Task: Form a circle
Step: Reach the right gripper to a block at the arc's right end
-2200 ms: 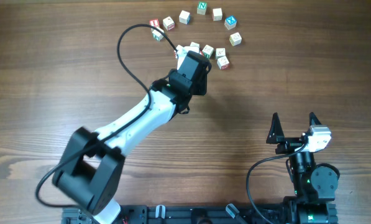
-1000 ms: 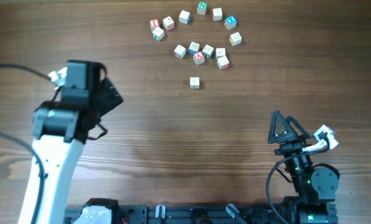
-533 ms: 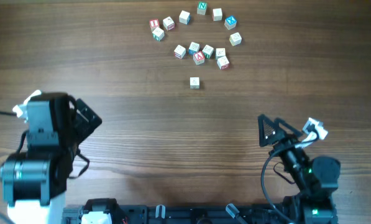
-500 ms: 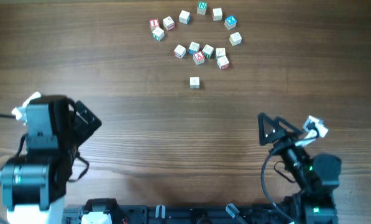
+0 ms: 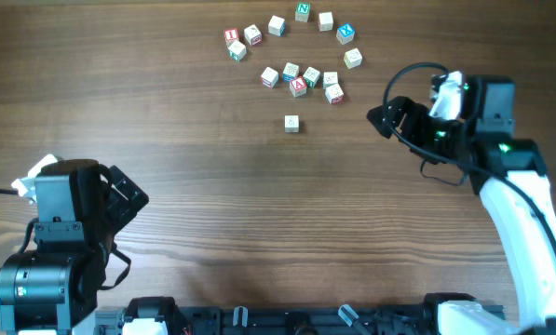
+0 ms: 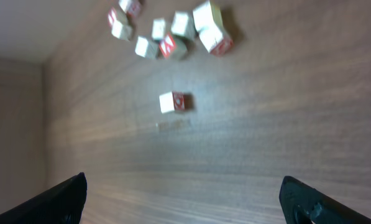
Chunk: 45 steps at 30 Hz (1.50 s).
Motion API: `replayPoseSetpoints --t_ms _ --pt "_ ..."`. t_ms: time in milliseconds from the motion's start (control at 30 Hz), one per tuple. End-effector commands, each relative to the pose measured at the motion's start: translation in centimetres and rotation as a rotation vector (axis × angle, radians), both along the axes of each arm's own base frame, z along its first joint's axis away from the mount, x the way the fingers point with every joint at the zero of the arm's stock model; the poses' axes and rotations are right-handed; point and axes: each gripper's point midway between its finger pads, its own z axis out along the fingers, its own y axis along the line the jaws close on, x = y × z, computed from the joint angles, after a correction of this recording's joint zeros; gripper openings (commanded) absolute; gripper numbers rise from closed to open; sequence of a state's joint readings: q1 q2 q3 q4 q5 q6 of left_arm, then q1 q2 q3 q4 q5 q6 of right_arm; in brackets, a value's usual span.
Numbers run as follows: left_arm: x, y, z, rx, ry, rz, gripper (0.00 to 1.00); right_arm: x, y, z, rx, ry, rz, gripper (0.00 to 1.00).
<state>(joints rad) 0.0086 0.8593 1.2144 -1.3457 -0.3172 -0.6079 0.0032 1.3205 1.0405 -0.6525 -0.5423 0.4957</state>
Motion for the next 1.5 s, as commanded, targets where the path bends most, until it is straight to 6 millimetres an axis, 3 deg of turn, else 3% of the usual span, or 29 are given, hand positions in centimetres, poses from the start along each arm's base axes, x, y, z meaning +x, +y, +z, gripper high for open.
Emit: replayPoseSetpoints --t_ms 0,33,167,300,433,467,633,833,1133,1267,1467 --pt "-0.1 0.4 -0.1 0.009 0.0 0.023 1.0 0.1 2.7 -1.1 0.079 0.046 0.104 0.97" --pt "-0.1 0.4 -0.1 0.009 0.0 0.023 1.0 0.2 3.3 -1.2 0.084 0.054 0.109 0.92" --pt "-0.1 0.4 -0.1 0.008 0.0 0.023 1.0 1.1 5.5 -2.0 0.055 0.056 0.09 0.54" --pt "-0.1 0.4 -0.1 0.008 0.0 0.022 1.0 2.6 7.6 -3.8 -0.015 0.041 0.05 0.35" --pt "-0.1 0.4 -0.1 0.008 0.0 0.022 1.0 4.5 10.0 -6.3 0.005 0.041 0.05 0.29" --pt "-0.1 0.4 -0.1 0.008 0.0 0.022 1.0 5.0 10.4 -7.7 -0.004 0.057 0.037 0.28" --pt "-0.1 0.4 -0.1 0.008 0.001 0.022 1.0 6.2 10.0 -13.9 -0.038 0.17 -0.056 0.21" --pt "-0.1 0.3 -0.1 0.005 0.0 0.02 1.0 6.3 10.1 -17.5 -0.045 0.224 -0.072 0.08" --pt "0.0 0.3 -0.1 0.005 0.0 0.021 1.0 5.7 9.9 -19.1 -0.05 0.253 -0.073 0.08" --pt "0.0 0.3 -0.1 0.005 0.0 0.021 1.0 6.7 11.0 -18.3 0.001 0.198 -0.047 0.08" --pt "0.0 0.3 -0.1 0.005 0.0 0.021 1.0 7.6 10.8 -17.9 0.019 0.187 -0.112 0.06"
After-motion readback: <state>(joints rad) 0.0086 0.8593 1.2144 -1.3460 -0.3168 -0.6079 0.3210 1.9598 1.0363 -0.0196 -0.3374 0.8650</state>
